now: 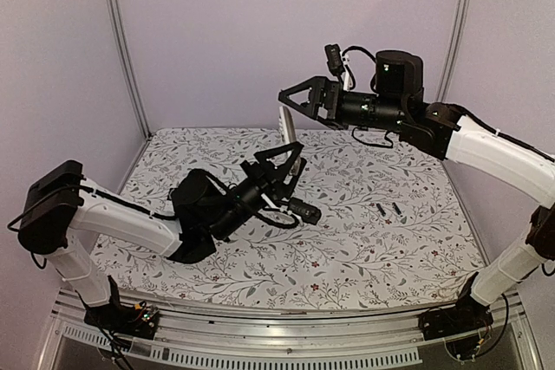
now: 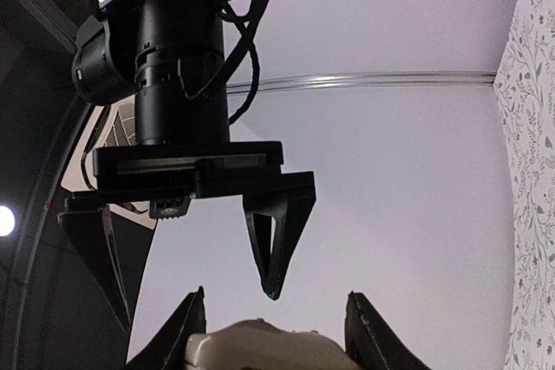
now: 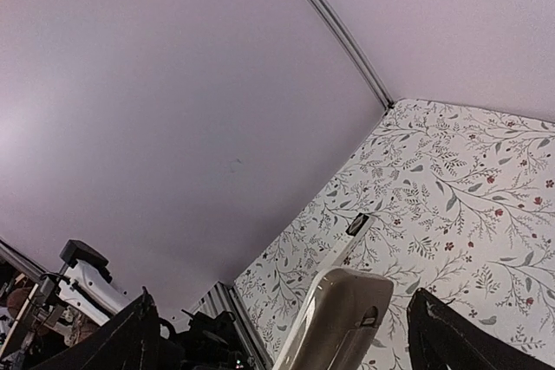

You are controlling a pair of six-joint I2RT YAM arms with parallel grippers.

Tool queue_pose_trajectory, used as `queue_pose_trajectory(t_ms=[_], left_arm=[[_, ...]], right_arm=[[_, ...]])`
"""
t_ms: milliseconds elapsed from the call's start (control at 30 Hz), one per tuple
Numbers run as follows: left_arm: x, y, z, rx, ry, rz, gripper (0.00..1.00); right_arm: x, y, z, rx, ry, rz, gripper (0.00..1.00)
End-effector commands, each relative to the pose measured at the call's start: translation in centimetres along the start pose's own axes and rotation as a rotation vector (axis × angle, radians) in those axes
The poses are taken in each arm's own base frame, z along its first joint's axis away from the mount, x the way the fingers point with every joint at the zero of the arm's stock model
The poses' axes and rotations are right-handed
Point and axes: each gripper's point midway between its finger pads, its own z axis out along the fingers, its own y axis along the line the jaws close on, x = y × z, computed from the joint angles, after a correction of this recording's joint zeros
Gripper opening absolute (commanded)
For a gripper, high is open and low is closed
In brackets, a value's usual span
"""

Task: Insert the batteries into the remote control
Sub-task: Pass from the left arm to the right

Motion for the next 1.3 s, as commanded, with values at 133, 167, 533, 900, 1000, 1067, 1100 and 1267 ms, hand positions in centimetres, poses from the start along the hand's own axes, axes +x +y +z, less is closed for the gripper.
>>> queue_pose_trajectory(t_ms=[133, 167, 533, 900, 1000, 1067, 1100, 1267], left_arm=[[1.0, 8.5, -1.7, -0.353, 0.068, 0.0, 0.0], [1.0, 8.4, -1.8, -0.354, 0.069, 0.003, 0.0], [-0.1, 9.1, -2.1, -0.375, 0.026, -0.037, 0.0], [-0.7, 9.6, -2.0, -0.393, -0.004, -0.031, 0.0], [-0.8, 9.8, -2.0, -0.398, -0.007, -0.025, 0.0], [-0.9, 9.6, -2.0, -0.392, -0.008, -0.025, 0.0], [-0.8, 9.5, -2.1, -0.387, -0.006, -0.024, 0.0], [-0.8, 9.2, -2.2, -0.379, -0.007, -0.042, 0.0]], right_arm=[[2.6, 0.3, 1.4, -0.093, 0.12, 0.077, 0.95], [3.0, 0.5, 1.4, -0.118, 0.137, 0.07, 0.94], [5.9, 3.2, 2.1, -0.375, 0.258, -0.015, 0.74], [5.6, 3.6, 3.1, -0.415, 0.279, -0.011, 0.73], [5.5, 3.8, 3.1, -0.422, 0.282, -0.012, 0.67], [5.3, 4.0, 3.0, -0.427, 0.28, -0.014, 0.59], [5.2, 4.1, 2.9, -0.428, 0.278, -0.016, 0.54], [5.1, 4.3, 2.8, -0.431, 0.27, -0.022, 0.35]])
